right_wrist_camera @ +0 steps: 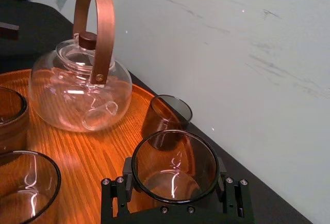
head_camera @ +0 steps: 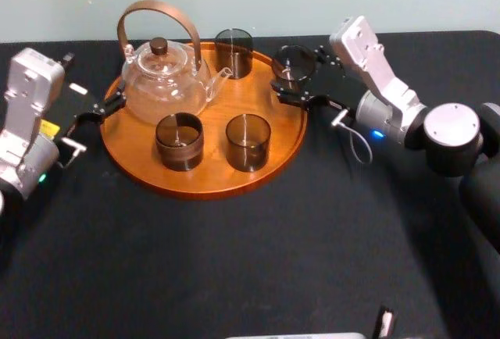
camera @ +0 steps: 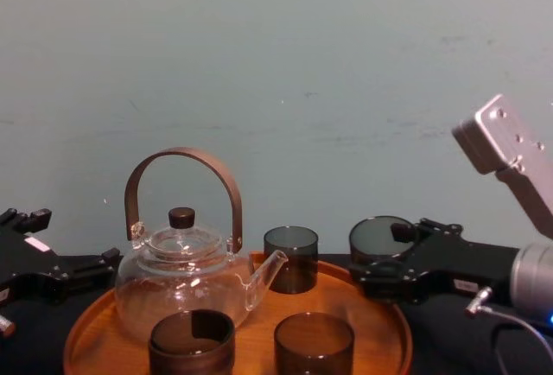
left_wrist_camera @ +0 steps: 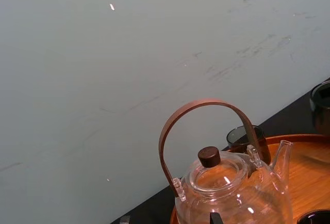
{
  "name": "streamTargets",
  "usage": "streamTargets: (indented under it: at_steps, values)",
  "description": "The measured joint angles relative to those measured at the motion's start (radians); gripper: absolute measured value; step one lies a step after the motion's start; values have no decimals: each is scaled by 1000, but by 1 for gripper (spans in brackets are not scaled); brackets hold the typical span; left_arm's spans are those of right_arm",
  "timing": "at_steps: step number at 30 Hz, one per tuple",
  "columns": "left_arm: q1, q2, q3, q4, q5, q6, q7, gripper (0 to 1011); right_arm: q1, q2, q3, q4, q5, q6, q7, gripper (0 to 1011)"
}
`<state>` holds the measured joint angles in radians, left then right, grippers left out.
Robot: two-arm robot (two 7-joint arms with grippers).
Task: Pick up the glass from the table and place it on the tray.
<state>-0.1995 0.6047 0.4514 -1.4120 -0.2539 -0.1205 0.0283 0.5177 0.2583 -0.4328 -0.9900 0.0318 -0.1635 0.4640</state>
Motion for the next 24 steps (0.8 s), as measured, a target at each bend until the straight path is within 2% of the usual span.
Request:
streamTargets:
  at_steps: [13,24]
  values:
    - [0,0,0,0,0,0,0,1001,67,-49,-24,134,8,-72,29,904]
    - [0,0,0,0,0,0,0,1001,118,-91,-31,259,26,-111,64,904]
